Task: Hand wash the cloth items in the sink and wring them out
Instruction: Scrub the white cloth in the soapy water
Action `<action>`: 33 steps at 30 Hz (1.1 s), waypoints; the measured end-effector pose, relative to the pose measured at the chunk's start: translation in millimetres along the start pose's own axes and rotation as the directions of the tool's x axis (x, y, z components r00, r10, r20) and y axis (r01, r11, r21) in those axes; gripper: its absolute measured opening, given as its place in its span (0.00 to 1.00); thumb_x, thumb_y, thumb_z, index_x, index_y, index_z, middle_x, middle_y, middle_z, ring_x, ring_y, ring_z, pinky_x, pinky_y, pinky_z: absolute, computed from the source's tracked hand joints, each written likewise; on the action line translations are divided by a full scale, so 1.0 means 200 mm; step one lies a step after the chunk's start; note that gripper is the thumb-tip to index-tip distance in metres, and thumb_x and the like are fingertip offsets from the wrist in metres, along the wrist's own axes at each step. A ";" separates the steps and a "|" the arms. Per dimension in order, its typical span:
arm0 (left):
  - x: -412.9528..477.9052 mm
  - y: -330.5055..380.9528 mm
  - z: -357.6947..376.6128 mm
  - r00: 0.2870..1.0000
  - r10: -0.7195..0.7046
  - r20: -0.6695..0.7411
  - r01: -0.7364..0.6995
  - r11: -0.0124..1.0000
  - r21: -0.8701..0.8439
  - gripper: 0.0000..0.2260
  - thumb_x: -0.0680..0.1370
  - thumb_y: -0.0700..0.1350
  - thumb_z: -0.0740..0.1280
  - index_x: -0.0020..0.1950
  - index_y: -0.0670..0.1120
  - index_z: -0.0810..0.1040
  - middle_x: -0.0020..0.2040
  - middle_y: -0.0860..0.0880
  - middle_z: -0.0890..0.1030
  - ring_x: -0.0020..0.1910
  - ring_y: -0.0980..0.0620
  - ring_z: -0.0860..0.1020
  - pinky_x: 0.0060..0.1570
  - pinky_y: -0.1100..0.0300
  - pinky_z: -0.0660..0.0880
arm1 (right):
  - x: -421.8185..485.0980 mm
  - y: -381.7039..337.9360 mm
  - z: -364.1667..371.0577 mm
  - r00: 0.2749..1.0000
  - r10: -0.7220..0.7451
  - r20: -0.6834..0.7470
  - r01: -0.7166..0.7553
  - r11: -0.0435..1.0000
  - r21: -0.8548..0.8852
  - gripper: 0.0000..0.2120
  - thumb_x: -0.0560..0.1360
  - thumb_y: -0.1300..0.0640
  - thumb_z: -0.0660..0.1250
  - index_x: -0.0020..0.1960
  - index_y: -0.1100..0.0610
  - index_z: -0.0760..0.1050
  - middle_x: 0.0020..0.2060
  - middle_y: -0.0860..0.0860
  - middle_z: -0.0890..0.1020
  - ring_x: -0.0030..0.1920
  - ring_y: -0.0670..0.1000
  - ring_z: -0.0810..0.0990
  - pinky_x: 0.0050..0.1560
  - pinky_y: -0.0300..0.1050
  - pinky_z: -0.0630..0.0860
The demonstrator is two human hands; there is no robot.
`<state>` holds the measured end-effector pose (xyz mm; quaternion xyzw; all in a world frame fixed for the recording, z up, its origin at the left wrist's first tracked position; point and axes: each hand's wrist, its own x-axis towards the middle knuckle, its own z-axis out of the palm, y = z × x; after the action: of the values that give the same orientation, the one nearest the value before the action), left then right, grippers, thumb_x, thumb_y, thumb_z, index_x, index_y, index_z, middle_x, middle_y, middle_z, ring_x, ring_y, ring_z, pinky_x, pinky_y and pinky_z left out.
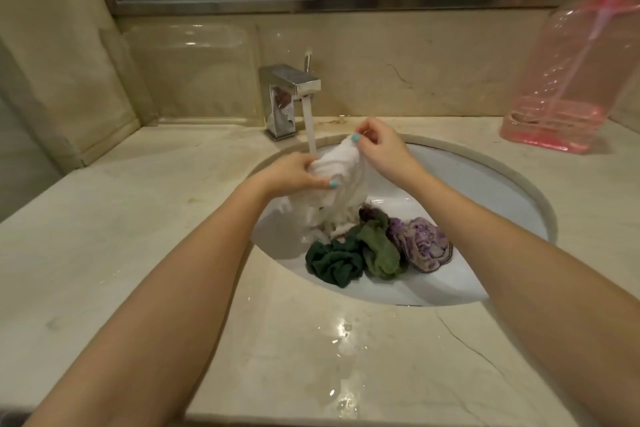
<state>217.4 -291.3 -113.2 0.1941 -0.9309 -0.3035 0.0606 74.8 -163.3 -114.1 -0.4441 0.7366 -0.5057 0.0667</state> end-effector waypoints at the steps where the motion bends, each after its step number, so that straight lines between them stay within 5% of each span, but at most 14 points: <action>1: -0.01 -0.02 -0.01 1.000 -0.008 0.008 0.008 0.999 -0.034 0.16 0.75 0.55 0.71 0.59 0.48 0.79 0.49 0.52 0.81 0.48 0.52 0.78 0.49 0.57 0.73 | 0.00 -0.02 0.00 0.998 -0.021 -0.060 0.023 0.999 0.029 0.04 0.80 0.61 0.61 0.47 0.57 0.72 0.36 0.48 0.73 0.36 0.46 0.70 0.36 0.37 0.66; 6: -0.03 -0.10 -0.06 0.997 -0.029 -0.065 0.008 0.952 -0.306 0.09 0.77 0.41 0.70 0.57 0.44 0.80 0.53 0.48 0.82 0.52 0.52 0.79 0.49 0.66 0.75 | -0.01 -0.09 -0.06 0.964 -0.014 -0.265 0.061 0.984 0.168 0.04 0.80 0.62 0.61 0.47 0.57 0.73 0.33 0.47 0.71 0.33 0.44 0.68 0.33 0.35 0.65; 12: 0.00 -0.02 -0.05 0.990 -0.085 -0.117 -0.017 0.737 -0.676 0.16 0.80 0.59 0.62 0.64 0.56 0.72 0.65 0.52 0.75 0.66 0.52 0.72 0.64 0.49 0.71 | 0.01 -0.21 -0.09 0.972 -0.041 -0.230 0.115 0.940 0.320 0.10 0.78 0.66 0.62 0.41 0.54 0.71 0.35 0.51 0.76 0.37 0.49 0.72 0.35 0.35 0.68; 15: 0.00 0.05 -0.03 0.995 0.044 -0.086 -0.085 0.812 -0.578 0.17 0.79 0.62 0.61 0.68 0.64 0.67 0.70 0.55 0.72 0.69 0.54 0.68 0.61 0.52 0.68 | 0.02 -0.25 -0.11 0.986 -0.016 -0.164 0.073 0.936 0.346 0.10 0.78 0.66 0.64 0.41 0.54 0.74 0.37 0.49 0.78 0.39 0.45 0.76 0.41 0.36 0.72; 18: 0.00 0.11 -0.05 0.985 0.132 -0.113 -0.174 0.794 -0.583 0.18 0.79 0.58 0.65 0.68 0.61 0.71 0.57 0.58 0.80 0.59 0.55 0.76 0.58 0.56 0.72 | 0.02 -0.32 -0.18 0.998 -0.031 -0.059 0.049 0.945 0.323 0.09 0.78 0.66 0.64 0.42 0.56 0.75 0.37 0.50 0.78 0.36 0.42 0.76 0.37 0.33 0.73; 21: -0.02 0.18 -0.11 0.981 0.181 -0.076 -0.191 0.799 -0.570 0.07 0.77 0.52 0.69 0.53 0.53 0.81 0.41 0.56 0.79 0.40 0.55 0.73 0.46 0.61 0.71 | 0.02 -0.42 -0.26 0.996 -0.080 0.029 0.074 0.985 0.154 0.03 0.78 0.66 0.64 0.47 0.60 0.76 0.37 0.50 0.78 0.37 0.43 0.76 0.36 0.31 0.74; 23: -0.05 0.24 -0.17 0.976 0.206 -0.069 -0.210 0.815 -0.539 0.06 0.78 0.47 0.69 0.42 0.50 0.77 0.35 0.57 0.75 0.35 0.57 0.72 0.40 0.64 0.69 | 0.02 -0.50 -0.33 0.991 -0.085 0.100 0.074 0.991 0.108 0.03 0.77 0.64 0.65 0.47 0.59 0.77 0.37 0.50 0.77 0.36 0.44 0.75 0.35 0.32 0.73; 26: -0.10 0.31 -0.32 0.966 0.218 -0.138 -0.258 0.817 -0.516 0.06 0.80 0.46 0.66 0.45 0.46 0.74 0.40 0.53 0.78 0.41 0.56 0.77 0.44 0.62 0.74 | 0.03 -0.57 -0.46 0.971 -0.034 0.238 0.025 0.999 0.042 0.01 0.76 0.59 0.69 0.47 0.57 0.79 0.40 0.53 0.79 0.40 0.48 0.76 0.40 0.41 0.71; 30: -0.19 0.38 -0.45 0.968 0.203 -0.146 -0.245 0.890 -0.385 0.09 0.80 0.51 0.66 0.46 0.46 0.79 0.42 0.47 0.76 0.41 0.48 0.73 0.41 0.58 0.71 | -0.01 -0.46 -0.50 0.876 0.218 0.431 0.038 0.859 -0.511 0.07 0.73 0.54 0.73 0.48 0.56 0.81 0.42 0.52 0.81 0.41 0.49 0.77 0.44 0.44 0.73; 33: -0.20 0.39 -0.44 0.972 0.140 -0.187 -0.198 0.920 -0.337 0.10 0.81 0.51 0.64 0.45 0.47 0.79 0.44 0.46 0.77 0.42 0.50 0.75 0.43 0.56 0.73 | -0.11 -0.27 -0.44 0.815 0.338 0.469 -0.140 0.903 -0.407 0.13 0.75 0.54 0.70 0.60 0.49 0.76 0.52 0.49 0.80 0.52 0.50 0.77 0.50 0.45 0.72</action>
<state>249.8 -264.5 3.6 0.1224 -0.8666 -0.4429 0.1945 71.7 -92.1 -36.5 -0.4726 0.8186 -0.2097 0.2501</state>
